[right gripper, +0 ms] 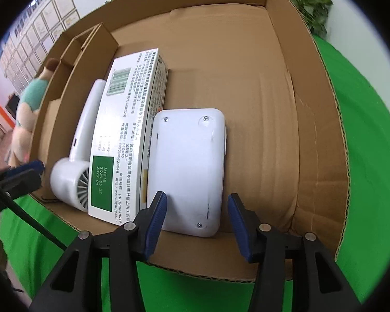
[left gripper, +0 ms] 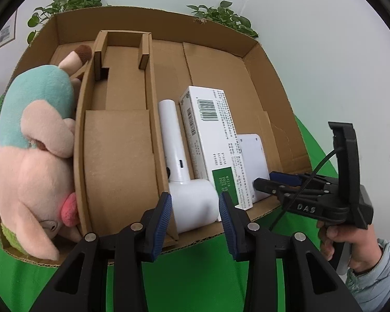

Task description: Organize objects

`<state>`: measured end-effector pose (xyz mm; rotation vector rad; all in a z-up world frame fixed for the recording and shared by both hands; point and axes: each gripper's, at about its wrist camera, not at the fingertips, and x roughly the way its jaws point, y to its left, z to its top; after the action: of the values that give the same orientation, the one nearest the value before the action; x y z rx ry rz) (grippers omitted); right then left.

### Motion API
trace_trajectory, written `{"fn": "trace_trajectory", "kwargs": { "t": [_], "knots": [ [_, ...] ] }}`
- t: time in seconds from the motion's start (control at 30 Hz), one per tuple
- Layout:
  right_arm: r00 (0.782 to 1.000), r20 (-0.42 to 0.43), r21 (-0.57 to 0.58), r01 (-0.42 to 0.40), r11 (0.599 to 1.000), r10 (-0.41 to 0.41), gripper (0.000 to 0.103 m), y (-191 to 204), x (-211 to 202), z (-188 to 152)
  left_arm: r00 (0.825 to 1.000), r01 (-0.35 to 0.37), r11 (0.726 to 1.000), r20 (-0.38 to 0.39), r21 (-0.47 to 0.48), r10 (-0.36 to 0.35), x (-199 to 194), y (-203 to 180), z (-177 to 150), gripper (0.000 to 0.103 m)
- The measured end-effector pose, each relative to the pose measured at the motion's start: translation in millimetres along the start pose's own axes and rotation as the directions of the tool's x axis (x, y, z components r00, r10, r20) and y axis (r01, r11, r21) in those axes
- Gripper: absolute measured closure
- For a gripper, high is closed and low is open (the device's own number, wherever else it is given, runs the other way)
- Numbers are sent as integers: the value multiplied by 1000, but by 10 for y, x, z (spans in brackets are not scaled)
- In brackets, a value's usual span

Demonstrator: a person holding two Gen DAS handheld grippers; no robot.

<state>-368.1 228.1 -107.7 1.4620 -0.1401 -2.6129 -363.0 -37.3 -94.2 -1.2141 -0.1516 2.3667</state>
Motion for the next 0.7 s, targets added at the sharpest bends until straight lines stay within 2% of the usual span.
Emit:
{"fn": "trace_trajectory", "kwargs": {
  "t": [0.13,0.2,0.3,0.37,0.43,0.47,0.5,0.53,0.57,0.6,0.63,0.7],
  "knots": [
    [999,19,-6,-25,1000,25,54,9,-81,12,1000,-13,1000,18,7,13,-60,22,-33,67],
    [1000,11,-22,-27,999,27,50,56,-58,15,999,-24,1000,35,18,23,-107,10,-45,66],
    [999,19,-44,-26,999,27,50,87,-83,-10,996,-54,998,78,31,51,-210,-15,-85,57],
    [997,76,-29,-21,999,23,47,62,-222,-58,989,-100,994,118,46,95,-291,-44,-125,53],
    [980,197,-6,10,1000,-8,32,39,-490,-180,970,-165,984,192,61,151,-416,-86,-213,45],
    [966,259,15,8,1000,-12,20,28,-626,-267,957,-195,979,230,61,176,-471,-101,-265,35],
    [946,323,42,1,999,-15,16,31,-756,-383,940,-224,973,273,50,203,-525,-111,-330,25],
    [930,367,56,-6,998,-15,13,54,-810,-473,925,-246,969,307,36,224,-559,-115,-389,21],
    [918,397,53,-7,999,-15,5,94,-836,-559,908,-269,963,338,19,247,-586,-120,-452,12],
    [906,423,37,8,999,-23,1,187,-836,-668,887,-295,956,370,-3,275,-604,-122,-524,7],
    [894,446,18,38,999,-41,1,277,-801,-741,870,-316,948,394,-20,298,-610,-119,-585,6],
    [880,469,-21,94,995,-73,1,418,-760,-926,843,-355,934,414,-49,342,-580,-91,-672,5]
  ]
}}
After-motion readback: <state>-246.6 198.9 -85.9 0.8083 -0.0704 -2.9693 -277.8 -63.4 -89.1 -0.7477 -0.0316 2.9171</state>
